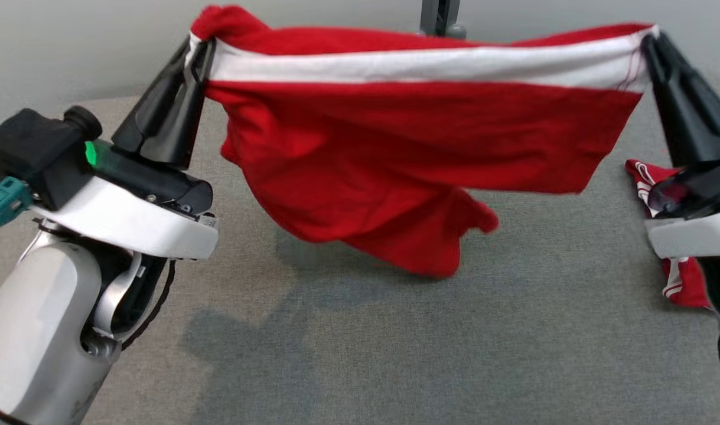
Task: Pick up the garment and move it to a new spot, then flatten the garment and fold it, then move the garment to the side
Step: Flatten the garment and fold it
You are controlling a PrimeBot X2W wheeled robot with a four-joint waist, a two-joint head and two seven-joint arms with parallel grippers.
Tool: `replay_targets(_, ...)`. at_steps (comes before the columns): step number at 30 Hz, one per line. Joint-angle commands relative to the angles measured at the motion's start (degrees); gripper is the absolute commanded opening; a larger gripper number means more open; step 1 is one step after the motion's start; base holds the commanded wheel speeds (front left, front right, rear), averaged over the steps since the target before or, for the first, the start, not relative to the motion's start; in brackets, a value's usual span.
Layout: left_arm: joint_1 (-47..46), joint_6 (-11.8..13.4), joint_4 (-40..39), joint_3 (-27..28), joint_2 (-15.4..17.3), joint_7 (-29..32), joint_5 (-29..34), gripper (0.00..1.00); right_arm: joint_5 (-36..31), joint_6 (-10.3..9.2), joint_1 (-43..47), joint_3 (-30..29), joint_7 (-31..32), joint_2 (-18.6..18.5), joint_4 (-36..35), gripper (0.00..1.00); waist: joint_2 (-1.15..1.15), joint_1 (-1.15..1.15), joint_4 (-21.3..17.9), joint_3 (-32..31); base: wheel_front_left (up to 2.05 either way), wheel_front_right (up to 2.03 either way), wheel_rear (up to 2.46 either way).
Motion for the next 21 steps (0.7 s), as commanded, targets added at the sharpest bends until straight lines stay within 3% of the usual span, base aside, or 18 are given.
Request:
replay_targets(1,-0.6,1.5,-2.3,0.7,0.5,0.6,0.8,0.00,-0.1,-0.02,-1.2,-1.5,0.9,0.6,-2.1,0.00,0.00,0.00,0.0,-0.4,0.00,0.00,0.00)
replay_targets(6,-0.7,3.9,-7.6,2.0,1.4,2.1,1.2,0.00,-1.0,-0.02,-3.3,-4.4,3.6,2.4,-6.1,0.00,0.00,0.00,0.1,-0.4,0.00,0.00,0.00)
replay_targets(10,-2.9,3.4,-7.6,2.4,1.0,3.1,0.1,0.00,-0.2,-0.02,-6.5,-3.8,5.5,3.4,-5.5,0.00,0.00,0.00,0.2,1.2,0.00,0.00,0.00)
replay_targets(15,-11.0,-1.5,1.5,1.5,-1.1,3.0,-2.2,0.00,2.4,-0.02,-15.6,-1.7,5.7,2.4,3.2,0.00,0.00,0.00,0.7,4.6,0.00,0.00,0.00)
replay_targets(16,-11.0,-1.5,1.5,1.5,-1.1,3.0,-2.2,0.00,2.4,-0.02,-15.6,-1.7,5.7,2.4,3.2,0.00,0.00,0.00,0.7,4.6,0.00,0.00,0.00)
replay_targets(21,-23.8,-8.3,18.7,0.8,-5.4,-0.7,-3.0,0.00,3.9,-0.02,-29.6,2.3,1.5,2.0,17.8,0.00,0.00,0.00,1.0,9.2,0.00,0.00,0.00)
